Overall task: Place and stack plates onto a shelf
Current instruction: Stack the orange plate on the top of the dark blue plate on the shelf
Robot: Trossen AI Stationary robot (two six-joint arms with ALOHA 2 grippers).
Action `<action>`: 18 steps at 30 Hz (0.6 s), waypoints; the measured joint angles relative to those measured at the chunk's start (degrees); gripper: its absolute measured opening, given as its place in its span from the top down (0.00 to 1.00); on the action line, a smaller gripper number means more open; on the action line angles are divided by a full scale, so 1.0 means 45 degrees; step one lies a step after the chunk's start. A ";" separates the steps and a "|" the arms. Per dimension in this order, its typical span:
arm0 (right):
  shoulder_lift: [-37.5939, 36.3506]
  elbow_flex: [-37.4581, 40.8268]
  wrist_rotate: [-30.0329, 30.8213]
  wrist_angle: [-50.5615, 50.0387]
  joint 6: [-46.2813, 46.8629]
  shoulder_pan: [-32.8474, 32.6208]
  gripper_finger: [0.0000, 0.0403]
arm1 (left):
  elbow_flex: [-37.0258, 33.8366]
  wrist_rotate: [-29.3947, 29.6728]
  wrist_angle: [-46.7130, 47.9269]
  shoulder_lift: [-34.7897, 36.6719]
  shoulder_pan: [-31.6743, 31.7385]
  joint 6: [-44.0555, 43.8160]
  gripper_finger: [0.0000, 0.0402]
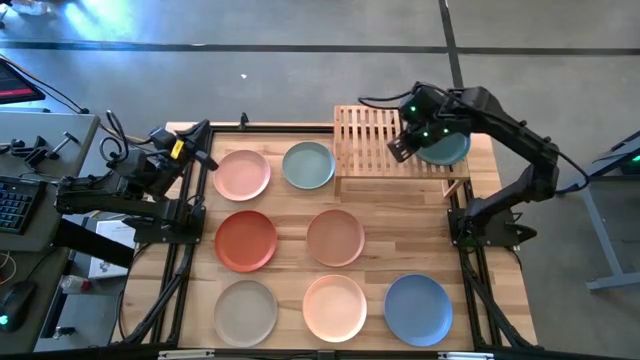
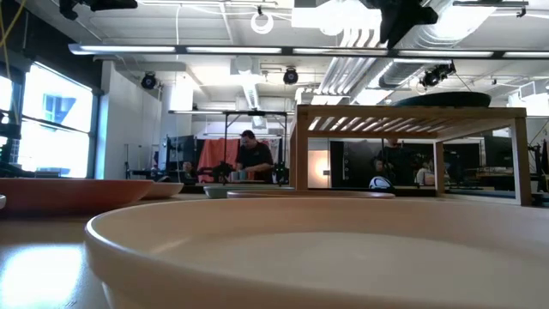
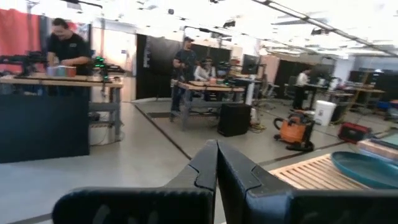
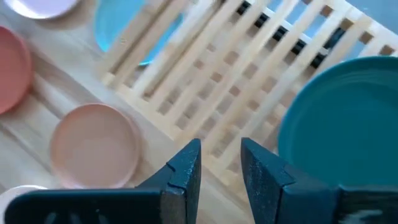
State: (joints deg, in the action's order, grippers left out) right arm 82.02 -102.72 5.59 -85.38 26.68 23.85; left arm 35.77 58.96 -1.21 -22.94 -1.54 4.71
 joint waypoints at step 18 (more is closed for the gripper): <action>0.0044 -0.0042 0.1461 0.1734 0.3382 -0.3834 0.77 | 0.0430 -0.4007 0.0032 -0.0323 -0.0005 0.0005 1.00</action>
State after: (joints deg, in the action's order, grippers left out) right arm 82.21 -102.91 12.17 -77.58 41.90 6.60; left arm 37.70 40.93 -1.06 -24.39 -1.56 4.73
